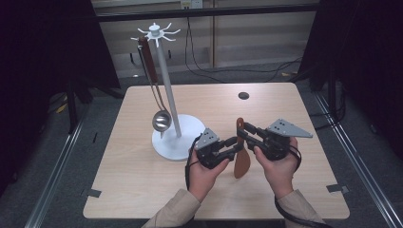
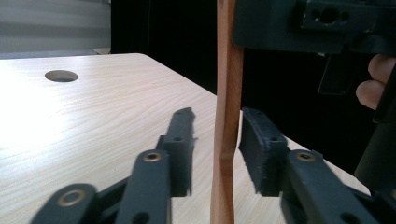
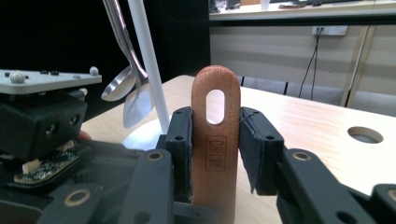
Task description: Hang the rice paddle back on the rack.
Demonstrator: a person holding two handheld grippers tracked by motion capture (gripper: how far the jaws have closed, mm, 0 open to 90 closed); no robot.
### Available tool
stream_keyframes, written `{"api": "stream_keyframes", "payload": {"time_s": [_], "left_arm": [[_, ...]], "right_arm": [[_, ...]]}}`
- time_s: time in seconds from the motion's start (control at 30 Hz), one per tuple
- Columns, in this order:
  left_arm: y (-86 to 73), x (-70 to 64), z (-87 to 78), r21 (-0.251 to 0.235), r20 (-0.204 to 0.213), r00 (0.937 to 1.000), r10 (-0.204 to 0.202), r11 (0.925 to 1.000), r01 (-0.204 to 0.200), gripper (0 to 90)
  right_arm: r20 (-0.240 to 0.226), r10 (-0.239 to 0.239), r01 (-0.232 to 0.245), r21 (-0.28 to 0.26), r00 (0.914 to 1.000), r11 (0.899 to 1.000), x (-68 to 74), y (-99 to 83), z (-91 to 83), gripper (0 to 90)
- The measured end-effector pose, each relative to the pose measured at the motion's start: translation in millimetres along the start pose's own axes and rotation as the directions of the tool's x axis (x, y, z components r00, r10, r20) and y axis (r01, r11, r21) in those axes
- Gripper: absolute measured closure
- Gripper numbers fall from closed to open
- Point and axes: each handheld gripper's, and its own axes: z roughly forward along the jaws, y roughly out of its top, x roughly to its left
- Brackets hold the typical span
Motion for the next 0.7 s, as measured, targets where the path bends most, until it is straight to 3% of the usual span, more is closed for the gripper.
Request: {"api": "stream_keyframes", "payload": {"time_s": [0.03, 0.27, 0.37, 0.47, 0.53, 0.7], "left_arm": [[0.3, -1.3, 0.7, -0.010, -0.005, 0.9999, -0.013, 0.9999, 0.013, 66.4], [4.3, -3.6, -0.6, 0.000, -0.016, 0.9999, -0.002, 1.0000, 0.002, 80.1], [6.3, -6.0, -0.8, 0.011, -0.013, 0.9995, 0.028, 0.9995, -0.028, 81.7], [8.7, -9.1, -0.5, 0.016, -0.010, 0.9998, -0.020, 0.9997, 0.020, 83.0], [9.0, -6.5, -1.9, 0.019, -0.001, 0.9997, -0.024, 0.9995, 0.024, 83.1], [12.6, 0.3, -11.1, 0.001, -0.010, 0.9990, -0.043, 0.9991, 0.043, 83.2]], "right_arm": [[-0.005, 0.000, 0.000, 0.005, 1.0000, 1.000, 0.5, 1.1, 0.2, 66.9], [-0.010, 0.012, -0.012, -0.013, 0.9999, 1.000, 1.1, 3.7, -1.0, 66.9], [-0.008, 0.026, -0.027, -0.017, 0.9996, 1.000, 1.4, 4.1, -1.0, 66.8], [-0.002, 0.040, -0.040, -0.019, 0.9992, 0.999, 1.1, 3.2, 0.5, 66.6], [-0.008, 0.036, -0.036, -0.011, 0.9993, 0.999, 0.7, 3.6, 1.3, 66.0], [0.028, 0.024, -0.024, -0.019, 0.9993, 1.000, -1.1, 2.3, 0.3, 48.1]]}}
